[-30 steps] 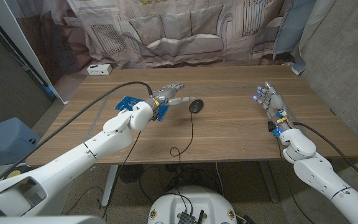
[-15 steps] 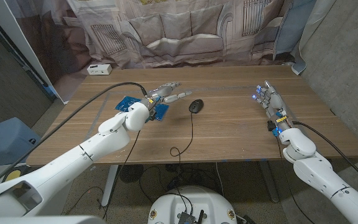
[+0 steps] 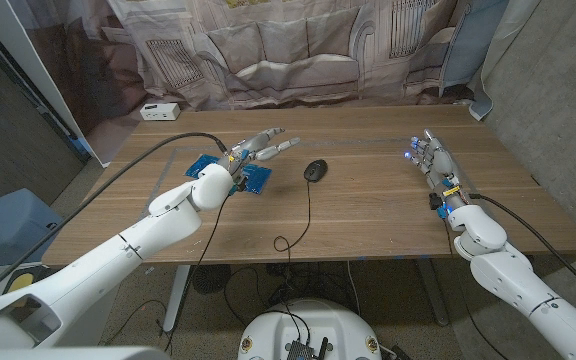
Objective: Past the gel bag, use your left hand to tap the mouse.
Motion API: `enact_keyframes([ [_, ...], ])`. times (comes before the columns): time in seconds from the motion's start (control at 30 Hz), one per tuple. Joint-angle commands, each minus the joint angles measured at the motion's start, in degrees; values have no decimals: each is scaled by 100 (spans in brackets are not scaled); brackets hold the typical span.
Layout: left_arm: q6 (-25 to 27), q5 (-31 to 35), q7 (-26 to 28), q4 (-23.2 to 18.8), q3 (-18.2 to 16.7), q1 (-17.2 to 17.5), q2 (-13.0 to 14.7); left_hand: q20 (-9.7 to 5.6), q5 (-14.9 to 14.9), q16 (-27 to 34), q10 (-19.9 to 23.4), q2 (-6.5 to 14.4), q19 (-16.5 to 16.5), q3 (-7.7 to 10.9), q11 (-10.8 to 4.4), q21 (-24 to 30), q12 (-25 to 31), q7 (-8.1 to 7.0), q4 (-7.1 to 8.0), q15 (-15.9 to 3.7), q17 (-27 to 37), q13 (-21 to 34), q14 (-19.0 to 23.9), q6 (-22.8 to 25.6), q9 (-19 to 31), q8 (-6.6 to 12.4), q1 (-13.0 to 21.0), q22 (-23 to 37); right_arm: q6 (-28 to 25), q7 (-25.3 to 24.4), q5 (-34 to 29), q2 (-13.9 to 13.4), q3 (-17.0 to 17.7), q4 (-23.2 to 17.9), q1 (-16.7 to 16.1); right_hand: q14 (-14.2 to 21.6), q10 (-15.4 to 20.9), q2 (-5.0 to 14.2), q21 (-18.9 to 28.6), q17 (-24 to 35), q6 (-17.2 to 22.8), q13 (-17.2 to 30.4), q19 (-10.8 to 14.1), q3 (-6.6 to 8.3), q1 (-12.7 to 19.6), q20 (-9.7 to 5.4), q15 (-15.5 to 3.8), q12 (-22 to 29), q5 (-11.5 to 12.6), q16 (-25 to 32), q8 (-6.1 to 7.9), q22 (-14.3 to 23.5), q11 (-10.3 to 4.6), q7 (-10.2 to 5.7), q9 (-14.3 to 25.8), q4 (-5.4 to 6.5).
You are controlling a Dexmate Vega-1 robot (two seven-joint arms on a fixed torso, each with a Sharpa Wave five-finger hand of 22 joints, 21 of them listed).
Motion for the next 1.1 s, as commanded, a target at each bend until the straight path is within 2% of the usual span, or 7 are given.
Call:
enact_keyframes([
  [0.03, -657, -804, 287, 299, -302, 161, -23, 20, -14, 20, 103, 4, 119, -41, 18, 30, 39, 17, -28, 13, 3, 17, 84, 118, 18, 25, 107, 15, 34, -21, -44, 3, -26, -16, 4, 39, 35, 17, -16, 4, 39, 17, 48, -27, -24, -10, 16, -18, -11, -4, -18, 22, -3, -12, 6, -4],
  [0.43, -1188, -1375, 160, 597, -369, 138, -71, -1, -28, 25, 222, 25, 246, -38, 30, 50, 52, 61, -50, 8, 1, 15, 208, 255, 18, 39, 167, 13, 80, -18, -46, -14, 7, -41, -28, 49, 37, 18, -16, 4, 36, 17, 59, -31, -25, -13, 16, -18, -11, -1, -20, 22, 0, -15, 6, -5],
  [0.6, -1382, -1594, 164, 729, -415, 157, -123, -147, -37, 19, 278, 38, 322, -36, 80, 59, 52, 83, -61, 43, 0, 14, 262, 272, 18, 21, 202, 9, 79, 7, -57, -13, -16, -19, -11, 57, 41, 18, -15, 4, 31, 17, 67, -33, -26, -13, 13, -17, -11, 1, -22, 22, -1, -14, 6, -5],
  [0.73, -1558, -1777, 154, 817, -468, 195, -143, -159, -41, 17, 314, 45, 348, -34, 104, 59, 57, 87, -66, 55, 0, 13, 287, 277, 18, 12, 217, 8, 78, 32, -34, 33, -54, 27, 35, 61, 45, 20, -11, 3, 25, 17, 82, -31, -22, -13, 16, -16, -10, 1, -24, 22, -2, -17, 7, -8],
  [0.8, -1616, -1853, 147, 841, -495, 219, -139, -256, -54, 15, 381, 61, 427, -33, 290, 61, 55, 230, -77, 110, -1, 11, 368, 338, 18, 7, 254, 3, 76, 11, -61, 54, -79, 44, 62, 62, 44, 18, -9, 2, 24, 17, 90, -32, -20, -9, 16, -17, -9, 0, -24, 22, -1, -14, 7, -10],
  [1.1, -1794, -2154, 191, 956, -607, 329, -180, -434, -75, 7, 460, 83, 588, -33, 316, 71, 36, 533, -97, 157, -3, 6, 496, 378, 17, -24, 315, -7, 230, 127, -201, 123, -210, 272, 253, 52, 25, 1, -6, -1, -3, 18, 110, -41, -24, -28, 3, -25, -11, -7, -33, 21, 2, 11, 6, -14],
])
